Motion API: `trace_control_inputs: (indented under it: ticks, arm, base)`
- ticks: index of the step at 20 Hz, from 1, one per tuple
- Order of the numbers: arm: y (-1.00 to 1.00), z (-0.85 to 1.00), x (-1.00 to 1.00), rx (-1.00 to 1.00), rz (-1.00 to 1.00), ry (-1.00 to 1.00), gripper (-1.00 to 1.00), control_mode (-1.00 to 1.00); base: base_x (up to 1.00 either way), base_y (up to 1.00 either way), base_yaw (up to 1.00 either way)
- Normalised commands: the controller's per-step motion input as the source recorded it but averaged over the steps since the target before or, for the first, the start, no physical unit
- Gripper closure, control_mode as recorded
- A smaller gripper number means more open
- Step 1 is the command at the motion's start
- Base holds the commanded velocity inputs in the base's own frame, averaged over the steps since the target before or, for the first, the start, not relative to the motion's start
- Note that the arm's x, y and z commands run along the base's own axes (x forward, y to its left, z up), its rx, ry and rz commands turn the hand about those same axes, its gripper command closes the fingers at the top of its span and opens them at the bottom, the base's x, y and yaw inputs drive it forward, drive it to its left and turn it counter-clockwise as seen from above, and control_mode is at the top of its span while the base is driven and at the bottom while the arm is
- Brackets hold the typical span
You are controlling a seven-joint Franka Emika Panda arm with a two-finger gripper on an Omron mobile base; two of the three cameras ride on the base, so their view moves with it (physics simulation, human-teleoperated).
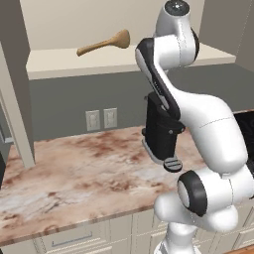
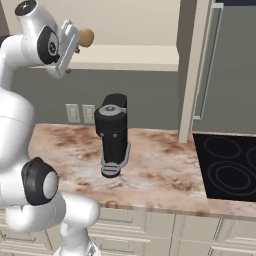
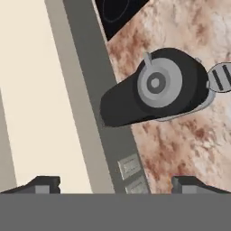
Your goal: Organize the utensils by type. Pick up the wooden spoons from the counter and place them in the open cabinet. Then pick up the metallic utensils from the counter and place them in the open drawer.
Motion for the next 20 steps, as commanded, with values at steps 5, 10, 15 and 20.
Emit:
trace_control_inputs:
  ticks: [5, 10, 15, 20]
  arm:
    - [-0.14, -0.50, -0.98, -0.26, 0.49, 0.02, -1.00, -1.00]
    - [-0.25, -0.60, -0.77, -0.21, 0.61, 0.06, -1.00, -1.00]
    - [-0.03, -0.62, -0.39, -0.46, 0.75, 0.07, -1.00, -1.00]
    - [0.03, -0.51, -0.36, -0.37, 0.62, 0.04, -1.00, -1.00]
  base:
    - [0.00, 0.00, 0.00]
    - [0.00, 0.00, 0.00]
    - [0.00, 0.00, 0.00]
    - [0.00, 0.00, 0.00]
